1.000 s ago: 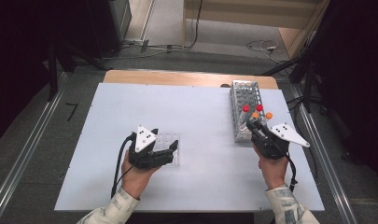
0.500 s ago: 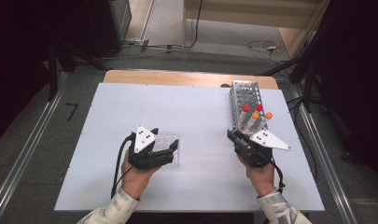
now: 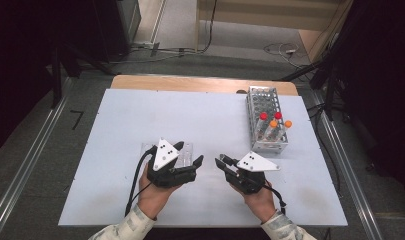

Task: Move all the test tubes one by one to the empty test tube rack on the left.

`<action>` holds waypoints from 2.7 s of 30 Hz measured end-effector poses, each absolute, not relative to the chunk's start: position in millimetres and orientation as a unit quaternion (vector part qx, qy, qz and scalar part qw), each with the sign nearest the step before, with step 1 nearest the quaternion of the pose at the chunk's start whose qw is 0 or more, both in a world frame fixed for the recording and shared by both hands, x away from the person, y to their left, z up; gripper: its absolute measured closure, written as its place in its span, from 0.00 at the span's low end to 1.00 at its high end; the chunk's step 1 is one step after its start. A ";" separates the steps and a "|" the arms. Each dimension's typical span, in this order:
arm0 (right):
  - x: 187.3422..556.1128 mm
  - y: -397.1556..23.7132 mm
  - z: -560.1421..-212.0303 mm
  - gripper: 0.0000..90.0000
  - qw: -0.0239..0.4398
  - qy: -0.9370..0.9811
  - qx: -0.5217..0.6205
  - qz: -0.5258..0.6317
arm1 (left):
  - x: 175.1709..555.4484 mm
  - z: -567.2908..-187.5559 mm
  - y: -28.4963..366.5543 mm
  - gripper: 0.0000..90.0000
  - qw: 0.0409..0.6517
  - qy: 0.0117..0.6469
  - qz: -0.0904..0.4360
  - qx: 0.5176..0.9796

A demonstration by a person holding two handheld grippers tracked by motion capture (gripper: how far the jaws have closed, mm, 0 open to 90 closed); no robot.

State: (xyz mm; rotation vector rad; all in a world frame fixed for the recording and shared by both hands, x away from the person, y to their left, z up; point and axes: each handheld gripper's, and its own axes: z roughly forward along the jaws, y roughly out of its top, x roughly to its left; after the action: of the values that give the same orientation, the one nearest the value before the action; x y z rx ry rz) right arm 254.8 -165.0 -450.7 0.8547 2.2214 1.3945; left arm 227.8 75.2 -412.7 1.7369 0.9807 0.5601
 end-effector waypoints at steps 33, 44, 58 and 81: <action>241.1 -143.1 -456.5 0.81 0.182 0.811 0.268 0.488 | 230.9 -427.7 42.5 0.84 0.508 0.360 0.170 0.764; 241.3 -143.3 -455.6 0.48 0.159 0.816 0.256 0.493 | 230.1 -423.8 46.8 0.85 0.514 0.360 0.172 0.759; 237.8 -151.9 -454.4 0.37 0.147 0.818 0.253 0.496 | 221.2 -401.9 72.6 0.85 0.525 0.364 0.167 0.751; 241.7 -158.7 -454.8 0.35 0.152 0.813 0.266 0.496 | 221.9 -377.9 126.9 0.85 0.520 0.403 0.220 0.720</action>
State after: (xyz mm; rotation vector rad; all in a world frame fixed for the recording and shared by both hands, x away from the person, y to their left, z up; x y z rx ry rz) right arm 241.7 -158.7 -454.8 0.7637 2.3333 1.4224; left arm 221.9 126.9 -377.9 1.7257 0.9662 0.5285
